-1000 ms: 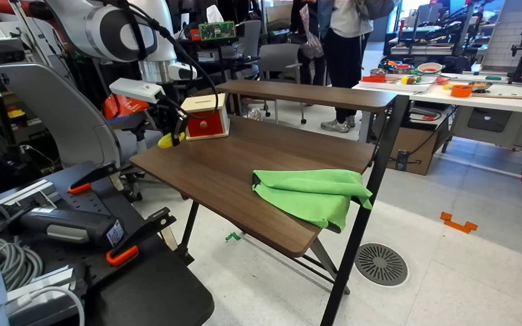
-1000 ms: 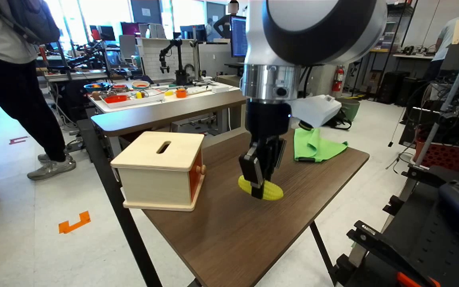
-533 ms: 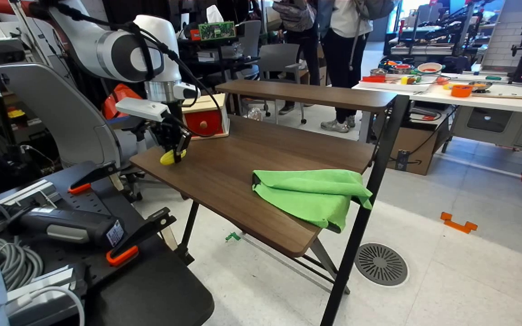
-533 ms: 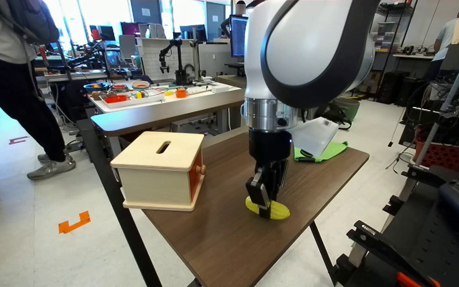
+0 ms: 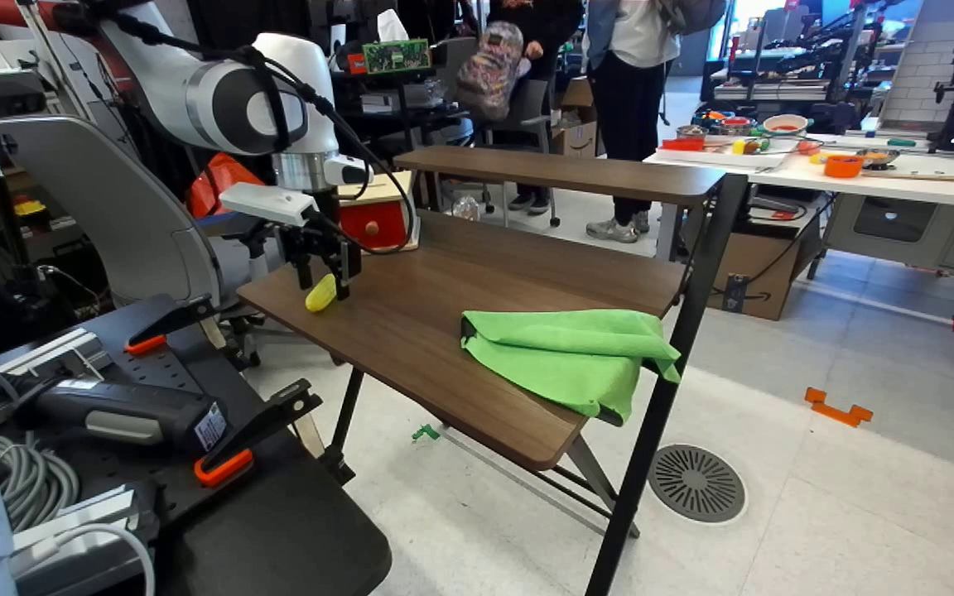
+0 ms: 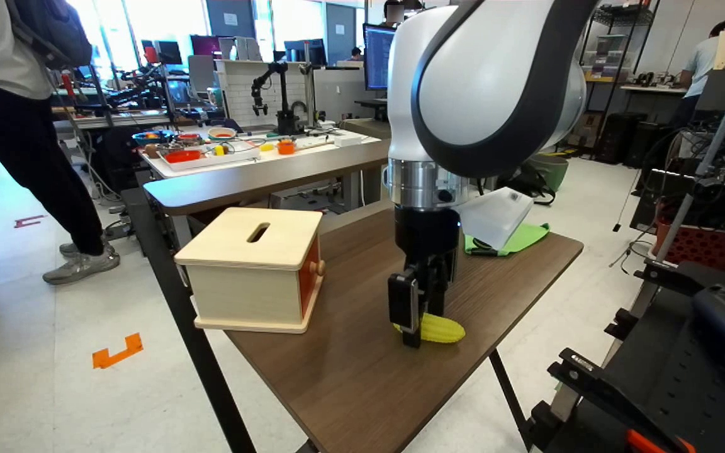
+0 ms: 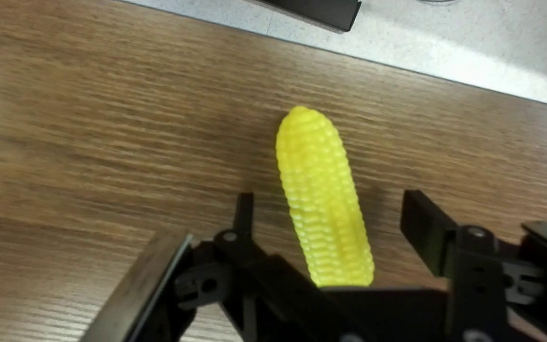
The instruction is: Move the cob of maize to the left
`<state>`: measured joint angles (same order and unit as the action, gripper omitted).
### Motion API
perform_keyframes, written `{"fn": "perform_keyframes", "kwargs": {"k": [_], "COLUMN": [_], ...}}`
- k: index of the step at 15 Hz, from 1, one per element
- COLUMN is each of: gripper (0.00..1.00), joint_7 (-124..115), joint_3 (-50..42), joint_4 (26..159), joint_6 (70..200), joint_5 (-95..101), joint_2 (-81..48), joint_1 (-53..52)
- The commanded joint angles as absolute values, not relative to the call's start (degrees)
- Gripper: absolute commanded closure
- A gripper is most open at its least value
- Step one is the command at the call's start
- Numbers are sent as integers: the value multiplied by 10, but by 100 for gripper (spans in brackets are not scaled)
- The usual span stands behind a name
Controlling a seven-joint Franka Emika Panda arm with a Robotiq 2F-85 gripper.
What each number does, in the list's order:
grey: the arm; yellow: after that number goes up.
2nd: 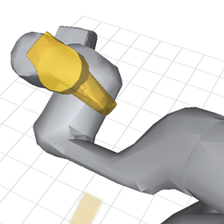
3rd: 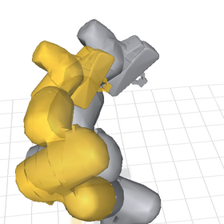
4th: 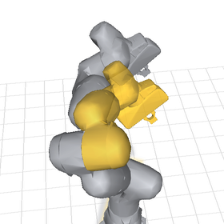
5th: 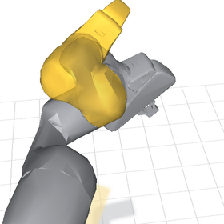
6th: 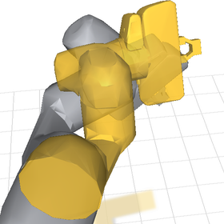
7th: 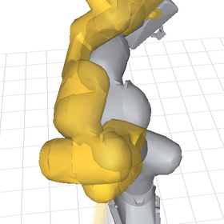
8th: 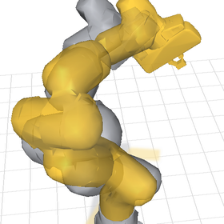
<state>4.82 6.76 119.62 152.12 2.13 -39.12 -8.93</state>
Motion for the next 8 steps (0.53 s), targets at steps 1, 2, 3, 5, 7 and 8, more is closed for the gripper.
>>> {"fn": "perform_keyframes", "kwargs": {"k": [1,2,3,5,7,8], "gripper": [0,0,0,0,0,0], "joint_7": [36,36,39,53,42,43], "joint_3": [67,73,77,78,71,71], "joint_4": [1223,1237,1247,1272,1237,1250], "joint_6": [1533,1536,1538,1522,1520,1520], "joint_5": [23,15,9,11,17,17], "joint_2": [-341,-317,-297,-252,-287,-269], "joint_1": [-85,-77,-70,-62,-71,-68]}}
